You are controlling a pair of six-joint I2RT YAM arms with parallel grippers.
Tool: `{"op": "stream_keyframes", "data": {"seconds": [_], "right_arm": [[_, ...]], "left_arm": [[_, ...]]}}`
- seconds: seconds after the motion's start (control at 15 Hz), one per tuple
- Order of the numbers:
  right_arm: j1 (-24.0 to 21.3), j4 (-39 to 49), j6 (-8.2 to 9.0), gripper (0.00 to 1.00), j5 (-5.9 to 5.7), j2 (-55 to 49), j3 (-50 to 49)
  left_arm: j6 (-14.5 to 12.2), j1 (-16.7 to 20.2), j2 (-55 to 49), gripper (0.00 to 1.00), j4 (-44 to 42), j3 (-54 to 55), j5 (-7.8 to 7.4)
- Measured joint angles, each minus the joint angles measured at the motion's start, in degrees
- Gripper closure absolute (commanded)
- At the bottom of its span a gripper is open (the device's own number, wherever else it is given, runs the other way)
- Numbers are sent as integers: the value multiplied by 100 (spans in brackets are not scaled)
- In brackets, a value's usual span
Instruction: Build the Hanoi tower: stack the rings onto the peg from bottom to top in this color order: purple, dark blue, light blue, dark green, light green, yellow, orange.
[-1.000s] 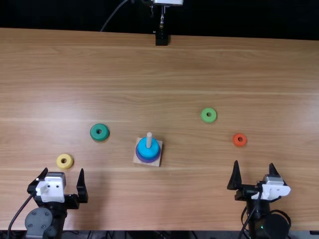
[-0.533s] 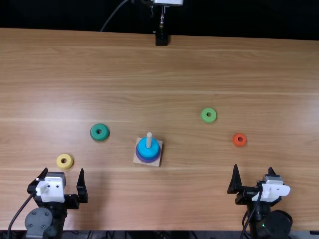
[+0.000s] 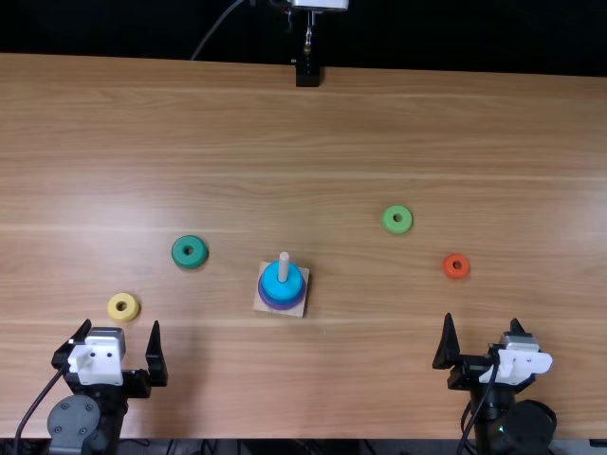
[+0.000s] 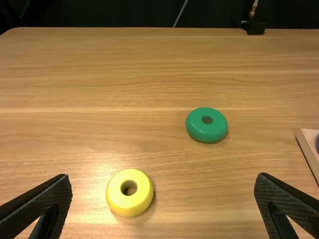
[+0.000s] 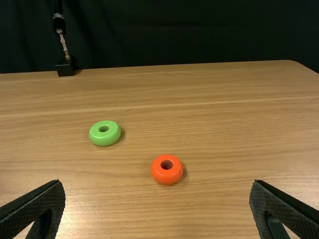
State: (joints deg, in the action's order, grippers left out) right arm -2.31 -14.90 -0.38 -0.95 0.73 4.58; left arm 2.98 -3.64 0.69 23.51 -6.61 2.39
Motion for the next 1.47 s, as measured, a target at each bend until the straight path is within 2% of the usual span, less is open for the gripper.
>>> {"op": "stream_keyframes", "data": {"seconds": [1.0,1.07,1.2,1.27,1.47], "right_arm": [[0,0,0,0,0,0,2],[0,-2,0,0,0,0,0],[0,2,-4,0,-2,0,0],[0,-2,-4,0,0,0,2],[0,-2,-4,0,0,2,2]], "left_arm": [[11,74,0,0,-48,2,-33],[13,74,0,0,2,-74,-122],[7,170,490,0,199,-387,-468],[7,260,863,0,195,-656,-581],[9,299,2057,0,280,-1733,-756]]}}
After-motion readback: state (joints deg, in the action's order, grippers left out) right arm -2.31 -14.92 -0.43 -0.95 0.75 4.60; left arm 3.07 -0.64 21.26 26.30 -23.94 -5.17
